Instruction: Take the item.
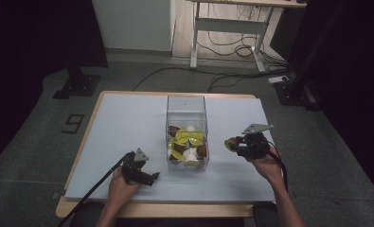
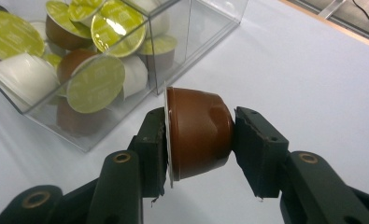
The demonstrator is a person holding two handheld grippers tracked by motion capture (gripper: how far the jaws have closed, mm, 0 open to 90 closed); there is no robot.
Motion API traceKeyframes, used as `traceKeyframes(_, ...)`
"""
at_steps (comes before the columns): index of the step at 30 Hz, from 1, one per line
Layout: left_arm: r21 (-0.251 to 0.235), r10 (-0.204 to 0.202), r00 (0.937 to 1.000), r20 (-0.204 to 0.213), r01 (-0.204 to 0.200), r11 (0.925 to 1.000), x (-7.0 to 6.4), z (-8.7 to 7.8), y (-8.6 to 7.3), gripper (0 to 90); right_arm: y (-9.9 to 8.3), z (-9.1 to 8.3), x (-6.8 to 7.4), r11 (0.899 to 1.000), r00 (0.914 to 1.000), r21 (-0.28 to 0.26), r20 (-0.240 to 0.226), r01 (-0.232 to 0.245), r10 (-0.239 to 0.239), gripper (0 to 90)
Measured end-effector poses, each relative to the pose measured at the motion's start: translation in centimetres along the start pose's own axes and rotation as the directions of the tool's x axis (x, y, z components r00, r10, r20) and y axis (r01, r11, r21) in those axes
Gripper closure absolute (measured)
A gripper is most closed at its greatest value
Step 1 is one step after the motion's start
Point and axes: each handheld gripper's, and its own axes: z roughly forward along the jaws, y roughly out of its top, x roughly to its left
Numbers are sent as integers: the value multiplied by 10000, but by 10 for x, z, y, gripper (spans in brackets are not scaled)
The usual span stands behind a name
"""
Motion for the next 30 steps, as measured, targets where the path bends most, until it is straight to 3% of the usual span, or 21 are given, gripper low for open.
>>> traceKeyframes(18, 6, 3, 10000, 5, -3, 10000, 0, 0, 0, 0, -28, 20, 2, 9997, 9997, 234, 241, 97, -102, 555)
traceKeyframes(30, -9, -12, 10000, -1, 12, 10000, 0, 0, 0, 0, -45, 33, 1, 9988, 9995, 457, 260, -180, 168, 554)
